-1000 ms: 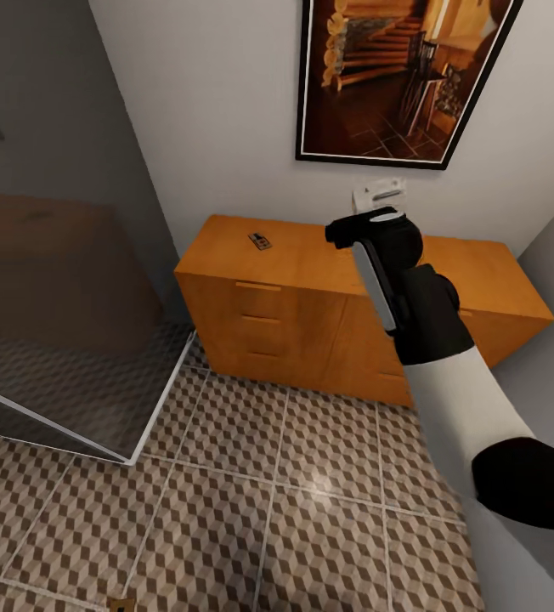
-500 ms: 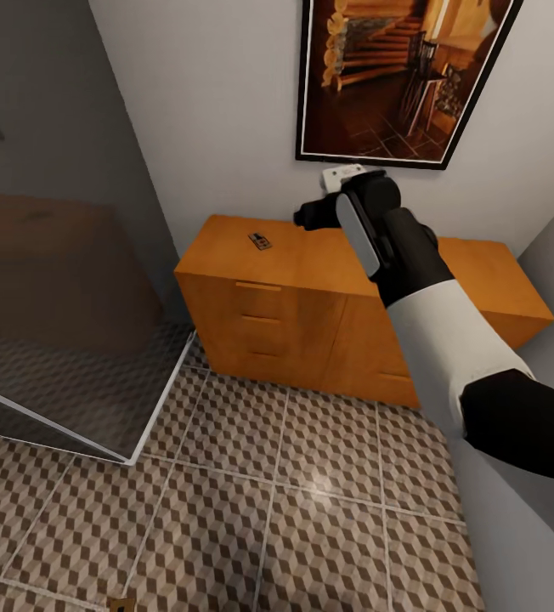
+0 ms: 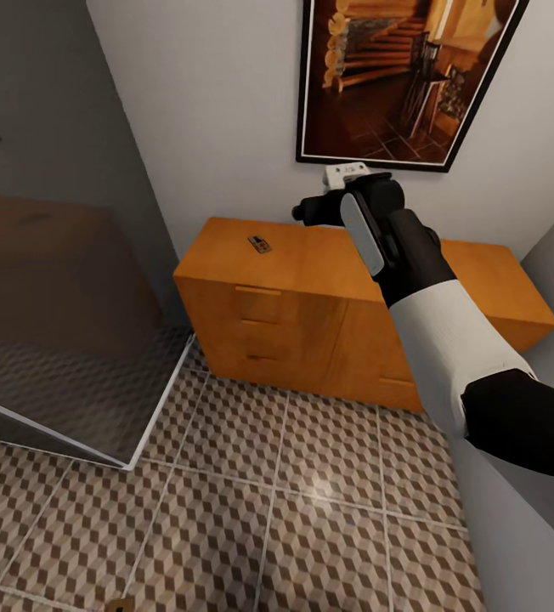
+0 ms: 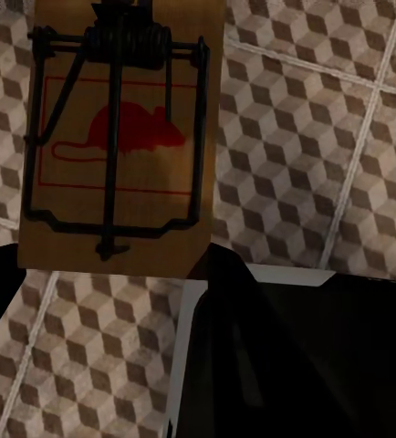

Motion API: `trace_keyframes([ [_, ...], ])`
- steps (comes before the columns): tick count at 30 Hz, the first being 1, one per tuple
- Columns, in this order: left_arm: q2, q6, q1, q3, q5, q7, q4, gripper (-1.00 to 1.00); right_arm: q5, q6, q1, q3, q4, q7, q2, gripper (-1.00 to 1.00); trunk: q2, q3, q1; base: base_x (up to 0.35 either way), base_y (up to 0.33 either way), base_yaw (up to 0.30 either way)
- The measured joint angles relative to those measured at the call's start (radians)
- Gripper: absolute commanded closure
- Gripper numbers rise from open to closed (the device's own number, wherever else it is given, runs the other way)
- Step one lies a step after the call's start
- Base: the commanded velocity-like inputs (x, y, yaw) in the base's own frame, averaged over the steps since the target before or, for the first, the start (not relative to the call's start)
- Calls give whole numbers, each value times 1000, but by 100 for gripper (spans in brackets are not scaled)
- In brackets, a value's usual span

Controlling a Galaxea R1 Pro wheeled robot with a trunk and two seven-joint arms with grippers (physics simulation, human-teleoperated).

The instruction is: Take the four mousetraps from the cabinet in the bathroom and place them on the bathroom floor. Make sure all four end up on the same floor surface, and ensure that at least two of them are either under or directly next to the same bathroom sink.

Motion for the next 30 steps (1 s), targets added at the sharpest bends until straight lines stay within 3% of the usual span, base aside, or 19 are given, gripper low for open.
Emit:
trace_keyframes([
  [6,0,0,0,0,0,0,0,100,-9,-46,3,0,51,1,3,-100,0,0,0,126,0,0],
  [17,-1,0,0,-1,-2,0,0,100,-18,-237,4,1,304,74,7,-100,0,0,0,90,0,0],
  [22,-1,0,0,-2,-4,-1,1,100,-17,-274,3,3,341,77,10,-100,0,0,0,5,0,0],
  [30,13,0,8,-3,-4,-2,2,100,-17,-282,3,6,347,77,40,-100,0,0,0,0,0,0],
])
